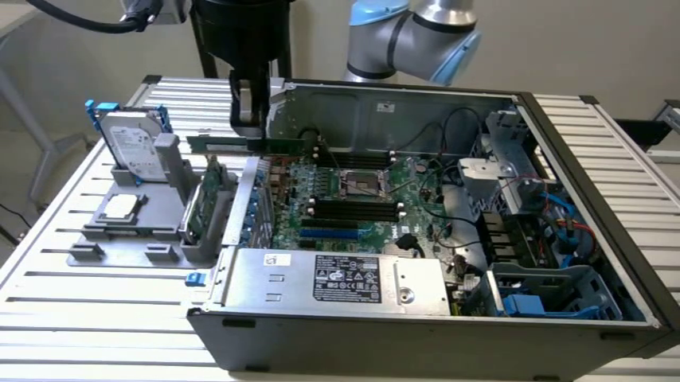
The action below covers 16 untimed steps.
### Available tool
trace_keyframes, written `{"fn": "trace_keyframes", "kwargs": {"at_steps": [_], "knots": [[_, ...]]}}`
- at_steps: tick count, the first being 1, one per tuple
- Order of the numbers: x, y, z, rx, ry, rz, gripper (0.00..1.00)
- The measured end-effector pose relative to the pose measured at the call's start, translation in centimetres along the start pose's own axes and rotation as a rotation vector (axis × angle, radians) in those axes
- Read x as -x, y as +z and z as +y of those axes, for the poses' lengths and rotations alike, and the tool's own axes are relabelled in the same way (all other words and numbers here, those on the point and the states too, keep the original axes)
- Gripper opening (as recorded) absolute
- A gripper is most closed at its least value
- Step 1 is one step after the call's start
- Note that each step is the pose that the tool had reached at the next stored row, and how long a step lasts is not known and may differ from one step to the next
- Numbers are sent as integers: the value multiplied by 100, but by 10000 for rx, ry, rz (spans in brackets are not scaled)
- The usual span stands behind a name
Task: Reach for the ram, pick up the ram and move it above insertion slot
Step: 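Pick up the ram and move it above insertion slot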
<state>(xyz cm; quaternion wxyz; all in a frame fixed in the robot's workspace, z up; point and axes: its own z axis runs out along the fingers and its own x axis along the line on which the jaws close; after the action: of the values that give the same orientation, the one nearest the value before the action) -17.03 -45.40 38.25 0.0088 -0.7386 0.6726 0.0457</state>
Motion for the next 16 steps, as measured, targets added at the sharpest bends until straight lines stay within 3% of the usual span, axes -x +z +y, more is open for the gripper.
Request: {"fn": "trace_keyframes", "kwargs": {"at_steps": [9,16], "knots": [[6,-16,-342,-15,-9,-166,14],[17,-30,-654,-14,-13,-228,14]]}}
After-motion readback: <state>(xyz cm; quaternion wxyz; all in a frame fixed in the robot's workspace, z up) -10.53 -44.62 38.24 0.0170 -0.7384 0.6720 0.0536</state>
